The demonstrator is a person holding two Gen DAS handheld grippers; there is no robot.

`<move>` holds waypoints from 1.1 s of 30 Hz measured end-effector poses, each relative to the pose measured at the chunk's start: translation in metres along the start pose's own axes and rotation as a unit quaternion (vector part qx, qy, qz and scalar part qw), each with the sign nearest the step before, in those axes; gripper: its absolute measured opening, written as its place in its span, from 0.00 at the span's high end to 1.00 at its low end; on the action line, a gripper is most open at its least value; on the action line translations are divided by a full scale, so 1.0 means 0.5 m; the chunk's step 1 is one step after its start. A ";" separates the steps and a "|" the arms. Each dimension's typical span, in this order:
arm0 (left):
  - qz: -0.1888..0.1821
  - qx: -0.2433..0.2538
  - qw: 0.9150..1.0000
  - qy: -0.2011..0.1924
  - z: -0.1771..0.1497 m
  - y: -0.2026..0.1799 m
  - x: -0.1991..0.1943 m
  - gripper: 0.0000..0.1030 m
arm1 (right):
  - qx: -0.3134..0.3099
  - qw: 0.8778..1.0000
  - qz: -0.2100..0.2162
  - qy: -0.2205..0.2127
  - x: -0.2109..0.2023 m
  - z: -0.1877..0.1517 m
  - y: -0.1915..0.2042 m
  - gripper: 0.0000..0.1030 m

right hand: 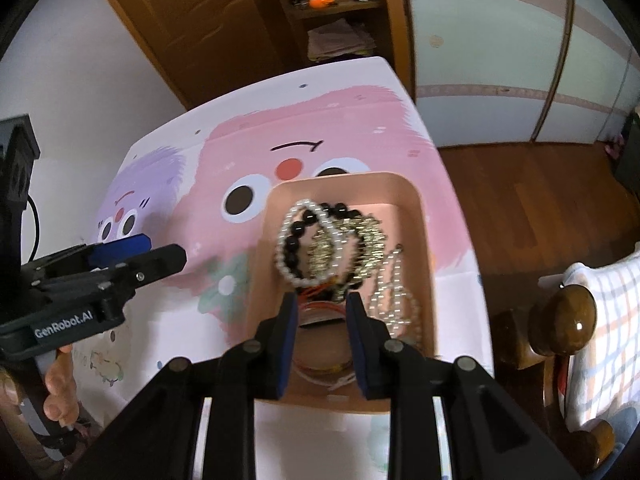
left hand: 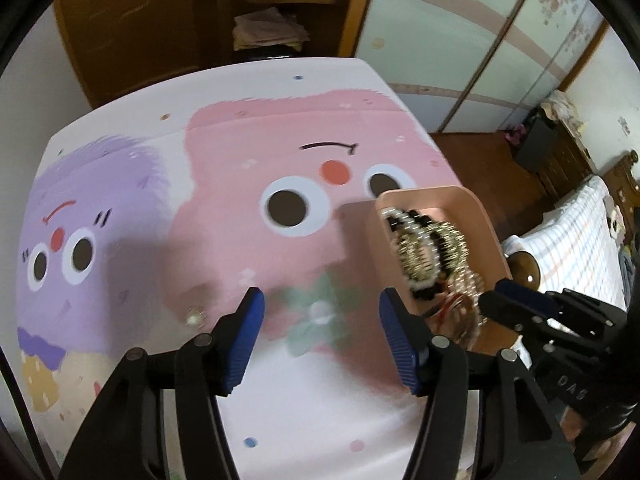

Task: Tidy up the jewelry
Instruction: 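Withdraw both grippers from the tray and move the right toward the pearl stud earring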

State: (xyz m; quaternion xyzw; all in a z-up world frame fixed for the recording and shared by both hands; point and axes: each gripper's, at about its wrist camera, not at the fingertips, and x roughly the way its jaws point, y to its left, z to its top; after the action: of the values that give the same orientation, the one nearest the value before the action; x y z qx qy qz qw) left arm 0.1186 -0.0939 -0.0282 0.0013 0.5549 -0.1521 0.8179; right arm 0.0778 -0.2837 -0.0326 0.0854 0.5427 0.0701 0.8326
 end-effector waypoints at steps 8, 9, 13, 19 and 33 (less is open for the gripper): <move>0.007 -0.063 0.998 -0.011 -0.051 0.114 -0.035 0.43 | -0.034 0.999 0.010 0.007 0.006 -0.004 0.064 0.76; 0.009 -0.073 0.997 -0.013 -0.058 0.130 -0.041 0.43 | -0.038 0.999 0.011 0.008 0.007 -0.005 0.073 0.76; 0.021 -0.108 0.994 -0.024 -0.087 0.187 -0.062 0.42 | -0.052 0.998 0.017 0.011 0.009 -0.007 0.102 0.76; 0.047 -0.142 0.988 -0.029 -0.133 0.255 -0.071 0.40 | -0.080 0.996 0.023 0.017 0.018 -0.010 0.152 0.76; 0.088 -0.167 0.982 -0.017 -0.198 0.335 -0.034 0.40 | -0.158 0.985 0.055 0.050 0.120 0.002 0.316 0.64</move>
State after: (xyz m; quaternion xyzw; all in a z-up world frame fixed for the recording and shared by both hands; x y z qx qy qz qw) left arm 0.0648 0.0872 -0.0790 -0.0896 0.5561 0.0152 0.8262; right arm 0.0991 -0.1171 -0.0513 -0.0213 0.5603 0.2046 0.8024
